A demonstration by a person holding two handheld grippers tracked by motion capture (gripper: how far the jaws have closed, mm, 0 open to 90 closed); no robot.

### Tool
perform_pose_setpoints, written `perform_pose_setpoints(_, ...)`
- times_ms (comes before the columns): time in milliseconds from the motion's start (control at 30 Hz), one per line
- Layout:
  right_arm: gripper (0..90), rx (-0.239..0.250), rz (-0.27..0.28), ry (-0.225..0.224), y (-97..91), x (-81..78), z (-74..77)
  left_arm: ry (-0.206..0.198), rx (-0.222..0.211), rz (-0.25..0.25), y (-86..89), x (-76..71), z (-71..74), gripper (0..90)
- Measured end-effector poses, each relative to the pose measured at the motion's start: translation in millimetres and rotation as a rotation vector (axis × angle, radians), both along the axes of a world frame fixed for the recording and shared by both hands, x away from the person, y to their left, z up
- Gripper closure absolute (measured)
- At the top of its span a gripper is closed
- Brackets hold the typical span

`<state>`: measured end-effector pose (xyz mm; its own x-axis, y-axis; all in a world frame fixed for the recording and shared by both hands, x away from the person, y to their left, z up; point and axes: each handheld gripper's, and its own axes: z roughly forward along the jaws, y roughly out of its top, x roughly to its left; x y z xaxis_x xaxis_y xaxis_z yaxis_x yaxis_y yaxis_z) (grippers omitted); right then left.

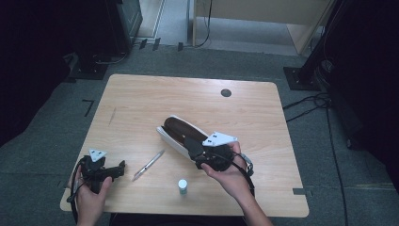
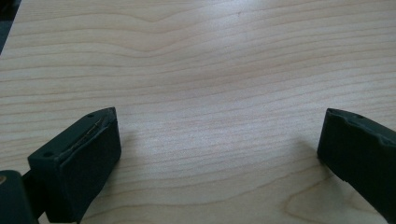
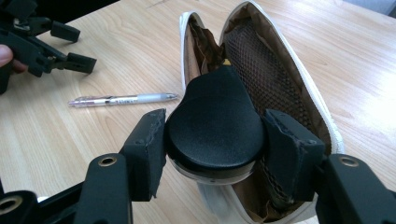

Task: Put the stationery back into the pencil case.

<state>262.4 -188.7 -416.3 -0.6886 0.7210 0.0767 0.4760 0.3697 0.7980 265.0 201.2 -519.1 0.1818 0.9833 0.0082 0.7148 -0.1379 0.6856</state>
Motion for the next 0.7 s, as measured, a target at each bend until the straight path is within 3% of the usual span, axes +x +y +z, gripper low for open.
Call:
perform_pose_setpoints(333,41.2,0.032,-0.026,0.035,4.3,8.2,-2.1,0.0,0.0,-0.001,0.0,0.0,0.0,0.0)
perform_pose_setpoints(700,41.1,0.051,-0.042,0.042,7.4,14.5,-5.4,-0.001,-0.001,0.001,-0.1,0.0,-0.1,0.0)
